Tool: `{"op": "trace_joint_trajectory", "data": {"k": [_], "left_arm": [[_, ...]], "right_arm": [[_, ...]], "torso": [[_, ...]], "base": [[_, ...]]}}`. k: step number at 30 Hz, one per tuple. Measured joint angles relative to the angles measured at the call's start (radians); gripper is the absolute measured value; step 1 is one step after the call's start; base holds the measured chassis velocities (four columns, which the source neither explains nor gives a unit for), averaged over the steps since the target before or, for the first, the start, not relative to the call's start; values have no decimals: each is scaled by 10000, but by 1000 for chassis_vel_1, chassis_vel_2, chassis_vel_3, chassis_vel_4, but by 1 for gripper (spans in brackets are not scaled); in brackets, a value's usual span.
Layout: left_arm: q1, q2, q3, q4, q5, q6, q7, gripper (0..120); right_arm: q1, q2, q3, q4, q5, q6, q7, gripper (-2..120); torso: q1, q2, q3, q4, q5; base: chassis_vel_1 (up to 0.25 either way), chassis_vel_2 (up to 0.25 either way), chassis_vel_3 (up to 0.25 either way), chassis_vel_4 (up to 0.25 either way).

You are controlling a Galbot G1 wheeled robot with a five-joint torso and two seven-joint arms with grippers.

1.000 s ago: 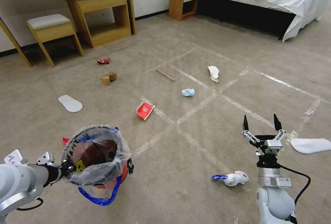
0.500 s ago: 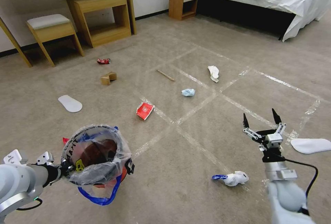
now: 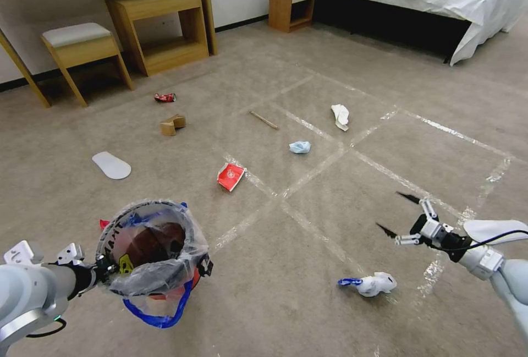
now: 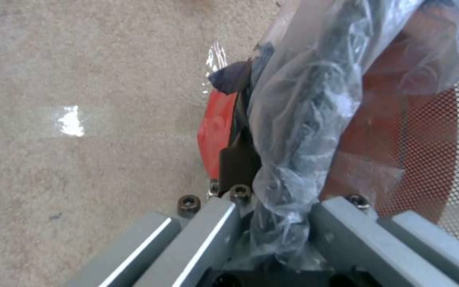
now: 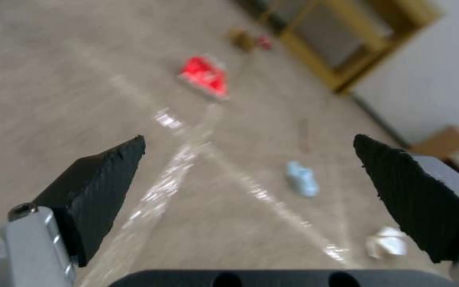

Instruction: Pick up the trash bin and place the garbage on the floor into it.

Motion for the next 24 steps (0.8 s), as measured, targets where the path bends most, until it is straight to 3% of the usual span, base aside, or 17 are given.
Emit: {"op": "trace_joint_trajectory", "data": {"k": [6, 11, 24], "left_arm": [[145, -217, -16, -93, 298, 0, 56, 0], [278, -399, -46, -143, 590, 0, 181, 0], [421, -455, -174, -177, 725, 0, 202, 0]], "right_arm": [[244, -1573, -1111, -675, -56, 378, -757, 100], [166, -2313, -1482, -1149, 512, 619, -1325, 100], [-446, -2683, -1979, -757, 793, 868, -2095, 100]], "torso": [[0, 0, 0, 0, -7], [1, 0, 0, -1, -5], [1, 0, -1, 0, -4]], "base": [[0, 0, 0, 0], [0, 0, 0, 0], [0, 0, 0, 0]]}}
